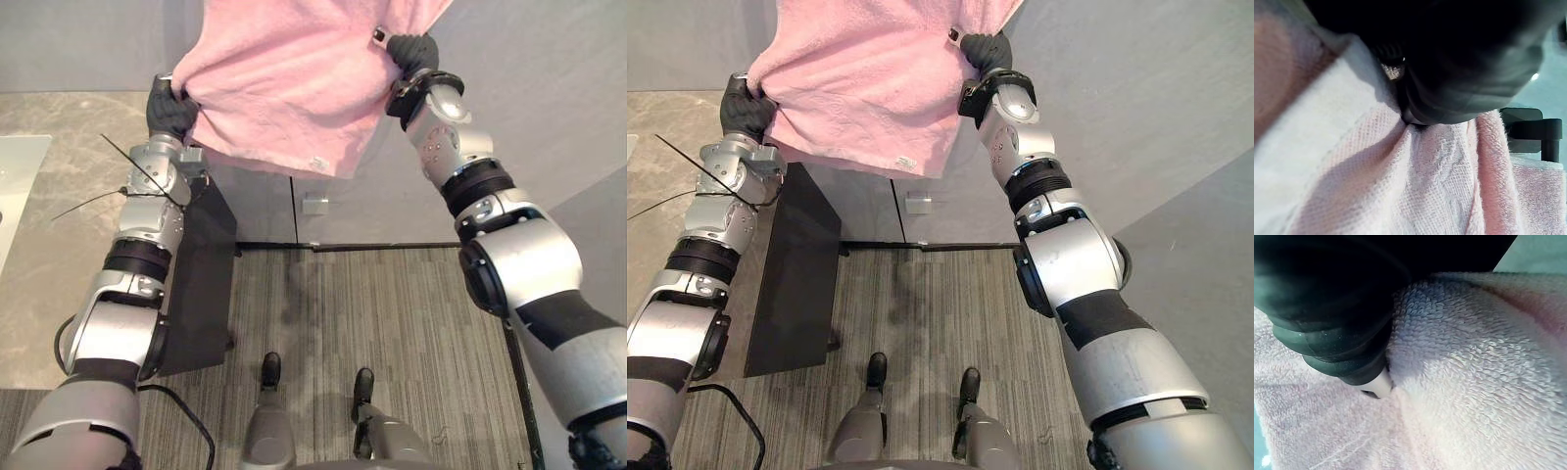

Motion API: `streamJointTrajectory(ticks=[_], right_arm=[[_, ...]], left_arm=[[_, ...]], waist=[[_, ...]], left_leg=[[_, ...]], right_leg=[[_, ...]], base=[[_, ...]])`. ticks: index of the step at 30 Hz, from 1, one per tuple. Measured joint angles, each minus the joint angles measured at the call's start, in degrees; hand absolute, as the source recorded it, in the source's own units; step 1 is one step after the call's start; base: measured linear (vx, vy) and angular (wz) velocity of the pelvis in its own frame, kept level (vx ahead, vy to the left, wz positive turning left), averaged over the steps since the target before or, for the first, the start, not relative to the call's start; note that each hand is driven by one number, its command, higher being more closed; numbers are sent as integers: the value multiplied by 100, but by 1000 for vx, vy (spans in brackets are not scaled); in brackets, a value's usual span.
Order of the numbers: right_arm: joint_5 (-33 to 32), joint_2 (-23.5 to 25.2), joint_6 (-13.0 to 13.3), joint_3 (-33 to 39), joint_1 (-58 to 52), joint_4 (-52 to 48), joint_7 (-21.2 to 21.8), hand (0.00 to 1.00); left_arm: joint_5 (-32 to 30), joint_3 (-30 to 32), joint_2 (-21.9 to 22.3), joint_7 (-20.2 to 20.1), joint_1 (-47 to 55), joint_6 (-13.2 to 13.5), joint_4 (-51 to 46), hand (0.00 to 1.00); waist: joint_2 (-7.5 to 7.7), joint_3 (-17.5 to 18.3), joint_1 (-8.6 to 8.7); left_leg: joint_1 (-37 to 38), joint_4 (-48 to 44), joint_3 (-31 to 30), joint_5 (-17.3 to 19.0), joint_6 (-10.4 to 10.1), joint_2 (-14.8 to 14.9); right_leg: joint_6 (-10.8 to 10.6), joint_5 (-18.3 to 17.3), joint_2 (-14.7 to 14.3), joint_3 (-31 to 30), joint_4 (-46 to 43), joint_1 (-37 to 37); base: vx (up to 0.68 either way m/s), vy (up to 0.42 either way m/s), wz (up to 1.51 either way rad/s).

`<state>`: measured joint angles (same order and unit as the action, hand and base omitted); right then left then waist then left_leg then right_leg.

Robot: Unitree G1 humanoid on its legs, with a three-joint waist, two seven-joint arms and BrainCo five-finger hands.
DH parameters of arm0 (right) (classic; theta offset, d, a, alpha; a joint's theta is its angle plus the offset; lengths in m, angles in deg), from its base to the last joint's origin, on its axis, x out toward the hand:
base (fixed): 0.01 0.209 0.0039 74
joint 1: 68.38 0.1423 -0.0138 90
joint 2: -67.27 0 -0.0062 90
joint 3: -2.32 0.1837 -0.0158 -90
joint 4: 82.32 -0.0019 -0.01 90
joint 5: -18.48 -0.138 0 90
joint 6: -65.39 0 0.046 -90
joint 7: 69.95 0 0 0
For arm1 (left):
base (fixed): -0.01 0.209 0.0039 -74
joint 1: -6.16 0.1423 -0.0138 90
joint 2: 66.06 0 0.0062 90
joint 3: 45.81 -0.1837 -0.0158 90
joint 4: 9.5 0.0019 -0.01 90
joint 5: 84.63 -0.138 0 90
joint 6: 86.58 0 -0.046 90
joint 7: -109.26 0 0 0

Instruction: Organize washtable

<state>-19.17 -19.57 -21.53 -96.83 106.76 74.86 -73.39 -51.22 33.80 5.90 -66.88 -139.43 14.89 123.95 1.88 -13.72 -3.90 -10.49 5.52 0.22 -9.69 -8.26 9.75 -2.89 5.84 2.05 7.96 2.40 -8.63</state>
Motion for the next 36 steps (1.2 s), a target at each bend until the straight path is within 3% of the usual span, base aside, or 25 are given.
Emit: streamJointTrajectory(ticks=[2,3,14,21,33,36], right_arm=[[5,1,16,-15,-7,1,4,100],[9,1,20,-19,-15,5,11,0],[2,-328,22,-102,-382,105,49,0],[254,-378,-362,-505,-1049,117,131,0],[612,-550,-359,-509,-1052,107,240,0],[642,-812,-359,-371,-1112,20,205,0]], left_arm=[[-14,-2,8,-2,0,-3,43,100],[-16,-2,9,-2,1,-4,53,0],[-164,-10,-45,-75,66,-162,343,0],[-263,-29,-400,-141,208,-162,337,0],[-272,35,-455,-122,344,-172,336,0],[-321,435,-463,-54,355,-178,281,0]], waist=[[0,-1,3],[0,-1,5],[0,-1,-7],[0,-1,3],[-1,0,9],[-2,0,18]], left_leg=[[1,0,-3,0,0,-1],[4,1,-7,0,0,0],[31,30,-127,0,0,-1],[66,-3,-79,-1,0,3],[157,-7,110,-1,0,12],[229,-6,112,0,0,11]], right_leg=[[0,0,1,2,0,2],[0,0,1,5,-1,8],[-1,-5,2,126,-9,99],[2,-2,-1,82,-6,101],[36,174,-16,-61,171,150],[35,176,-14,-57,187,236]], base=[[0,0,0],[0,0,0],[-1,1,5],[1,0,-3],[-15,6,-8],[0,0,0]])
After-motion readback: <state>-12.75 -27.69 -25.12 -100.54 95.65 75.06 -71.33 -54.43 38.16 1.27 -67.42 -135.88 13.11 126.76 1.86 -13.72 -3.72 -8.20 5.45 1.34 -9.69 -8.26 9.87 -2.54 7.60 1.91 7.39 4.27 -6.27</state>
